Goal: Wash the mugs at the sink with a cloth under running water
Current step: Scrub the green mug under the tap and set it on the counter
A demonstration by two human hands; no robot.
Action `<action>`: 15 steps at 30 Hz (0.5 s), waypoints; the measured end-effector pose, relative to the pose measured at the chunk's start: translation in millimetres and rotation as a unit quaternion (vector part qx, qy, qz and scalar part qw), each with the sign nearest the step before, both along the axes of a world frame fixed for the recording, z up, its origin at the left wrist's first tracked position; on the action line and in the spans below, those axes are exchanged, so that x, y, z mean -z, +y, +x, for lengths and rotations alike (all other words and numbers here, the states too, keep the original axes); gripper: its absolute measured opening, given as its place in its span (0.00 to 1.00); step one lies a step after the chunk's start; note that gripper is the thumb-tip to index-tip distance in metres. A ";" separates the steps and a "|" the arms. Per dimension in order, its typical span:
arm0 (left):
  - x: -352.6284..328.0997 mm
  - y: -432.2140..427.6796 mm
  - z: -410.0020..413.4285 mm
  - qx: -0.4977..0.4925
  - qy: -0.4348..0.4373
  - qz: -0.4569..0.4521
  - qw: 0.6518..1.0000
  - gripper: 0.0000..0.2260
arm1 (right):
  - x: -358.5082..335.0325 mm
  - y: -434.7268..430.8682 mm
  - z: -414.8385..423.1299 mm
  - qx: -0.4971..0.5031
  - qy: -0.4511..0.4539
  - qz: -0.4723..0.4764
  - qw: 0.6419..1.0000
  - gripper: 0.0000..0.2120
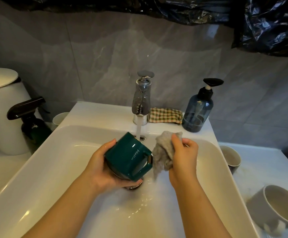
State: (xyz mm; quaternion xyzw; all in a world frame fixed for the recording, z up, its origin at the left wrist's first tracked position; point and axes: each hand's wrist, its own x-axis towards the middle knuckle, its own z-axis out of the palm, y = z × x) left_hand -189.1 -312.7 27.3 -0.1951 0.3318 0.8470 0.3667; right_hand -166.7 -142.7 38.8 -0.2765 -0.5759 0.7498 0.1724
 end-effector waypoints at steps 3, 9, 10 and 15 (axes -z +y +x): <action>8.0 4.7 -0.4 0.033 0.008 -0.013 0.999 0.17 | -5.4 -15.1 4.8 -0.134 0.008 0.065 0.989 0.07; 11.6 -0.2 -7.2 0.002 0.065 -0.021 0.998 0.18 | -6.0 -23.6 11.5 -0.323 0.014 0.144 0.935 0.04; 12.1 -1.6 -7.8 0.006 0.076 -0.016 0.997 0.17 | -6.7 -21.9 12.2 -0.341 0.008 0.149 0.928 0.05; 14.1 0.2 -7.5 0.030 0.113 -0.046 0.992 0.14 | -13.5 -14.8 15.6 -0.370 -0.023 0.089 0.924 0.15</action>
